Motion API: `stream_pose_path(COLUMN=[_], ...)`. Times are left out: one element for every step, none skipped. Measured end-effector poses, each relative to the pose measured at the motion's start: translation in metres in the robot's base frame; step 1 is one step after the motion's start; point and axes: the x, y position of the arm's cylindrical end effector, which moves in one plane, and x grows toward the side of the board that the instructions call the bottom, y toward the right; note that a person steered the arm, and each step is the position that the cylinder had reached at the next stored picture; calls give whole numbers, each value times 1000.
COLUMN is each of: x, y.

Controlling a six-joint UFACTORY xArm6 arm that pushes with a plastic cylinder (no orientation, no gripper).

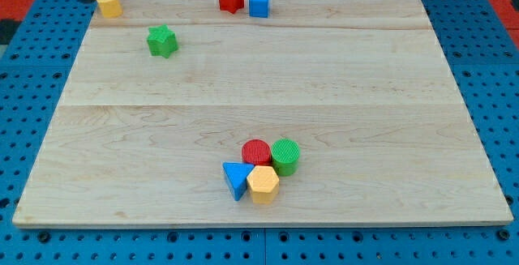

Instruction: Slide the yellow heart towards center

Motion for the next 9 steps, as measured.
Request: stream_pose_path(x=[2,5,7,8,18,39,58,58,58], y=[1,6,15,29,35,35,35,46,45])
